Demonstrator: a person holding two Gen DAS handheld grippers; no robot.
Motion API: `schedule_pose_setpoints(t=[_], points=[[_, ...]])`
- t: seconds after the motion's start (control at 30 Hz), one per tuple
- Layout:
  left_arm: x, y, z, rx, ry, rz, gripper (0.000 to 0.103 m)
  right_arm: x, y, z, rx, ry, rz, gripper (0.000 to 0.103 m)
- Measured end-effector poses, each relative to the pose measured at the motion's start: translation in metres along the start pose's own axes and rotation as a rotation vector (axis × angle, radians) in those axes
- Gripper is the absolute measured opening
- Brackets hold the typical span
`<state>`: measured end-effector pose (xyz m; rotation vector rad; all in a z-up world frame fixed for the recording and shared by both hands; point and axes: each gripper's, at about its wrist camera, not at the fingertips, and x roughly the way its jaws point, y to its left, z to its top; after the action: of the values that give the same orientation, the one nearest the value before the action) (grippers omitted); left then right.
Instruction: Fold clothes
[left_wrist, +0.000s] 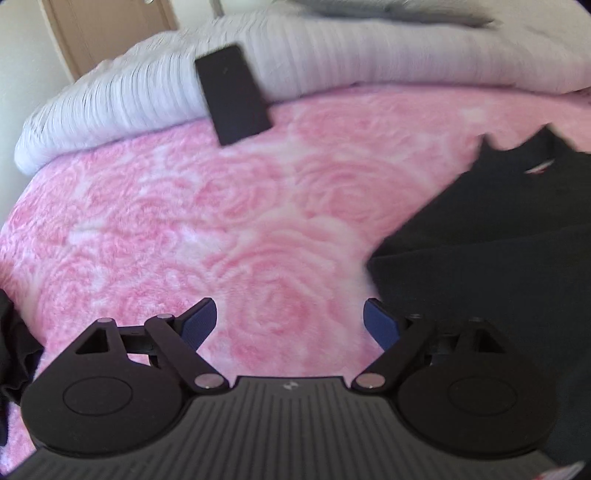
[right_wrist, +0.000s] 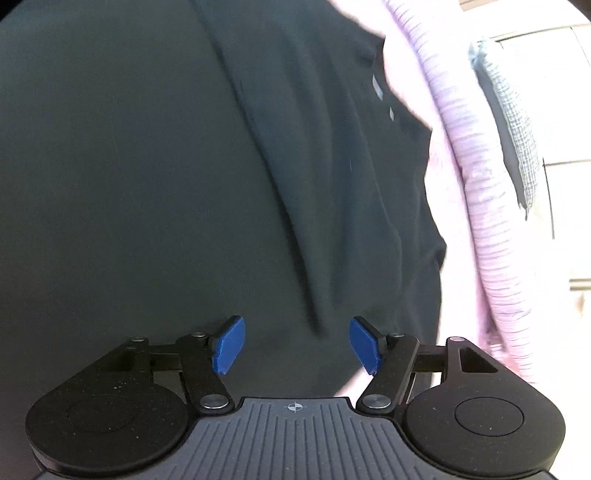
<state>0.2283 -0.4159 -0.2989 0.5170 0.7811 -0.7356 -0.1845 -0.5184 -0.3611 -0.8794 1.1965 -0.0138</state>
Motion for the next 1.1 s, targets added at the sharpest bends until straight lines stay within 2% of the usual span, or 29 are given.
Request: schedule_pose_setpoints(t=[0.1,0.17,0.23,0.27,0.33,0.5,0.53,0.57,0.6,0.7,0.77,0.83,1.0,1.1], points=[[-0.035,-0.025,-0.016,0.015,0.012,-0.120,0.085,-0.023,0.017,0.017,0.033,-0.038,0.007,0.066],[-0.041,-0.048,-0.032,0.060,0.034,-0.182,0.085,-0.034,0.031,0.024,0.046,-0.046,0.020,0.066],[-0.032,-0.061,-0.051,0.101,0.076,-0.151,0.084,-0.040,0.040,0.029,0.043,-0.048,0.032,0.066],[-0.026,-0.057,-0.061,0.087,0.103,-0.122,0.085,-0.043,0.044,0.030,0.034,-0.044,0.037,0.066],[-0.025,-0.034,-0.074,-0.028,0.109,-0.131,0.091,-0.050,0.048,0.023,0.023,-0.031,0.029,0.066],[-0.033,-0.030,-0.074,0.009,0.088,-0.110,0.092,-0.059,0.058,-0.021,0.077,0.040,0.023,0.066],[-0.035,-0.028,-0.073,0.014,0.083,-0.083,0.091,-0.061,0.057,-0.026,0.093,0.056,0.028,0.066],[-0.033,-0.023,-0.074,0.008,0.101,-0.049,0.083,-0.065,0.055,-0.030,0.119,0.067,0.035,0.066],[-0.032,-0.017,-0.075,0.000,0.121,-0.013,0.081,-0.068,0.051,-0.033,0.161,0.076,0.047,0.066],[-0.044,-0.007,-0.073,-0.020,0.130,0.014,0.080,-0.069,0.028,-0.044,0.337,0.108,0.088,0.066],[-0.060,-0.012,-0.065,0.002,0.098,0.014,0.080,-0.070,0.008,-0.061,0.500,0.126,0.101,0.066],[-0.074,-0.026,-0.054,0.021,0.074,0.001,0.081,-0.060,-0.030,-0.074,0.688,0.122,0.108,0.066],[-0.095,-0.091,-0.022,0.070,0.033,-0.028,0.082,-0.064,-0.103,-0.193,1.264,0.024,0.111,0.066],[-0.109,-0.147,-0.006,0.117,0.014,-0.033,0.083,-0.056,-0.138,-0.278,1.493,-0.045,0.057,0.066]])
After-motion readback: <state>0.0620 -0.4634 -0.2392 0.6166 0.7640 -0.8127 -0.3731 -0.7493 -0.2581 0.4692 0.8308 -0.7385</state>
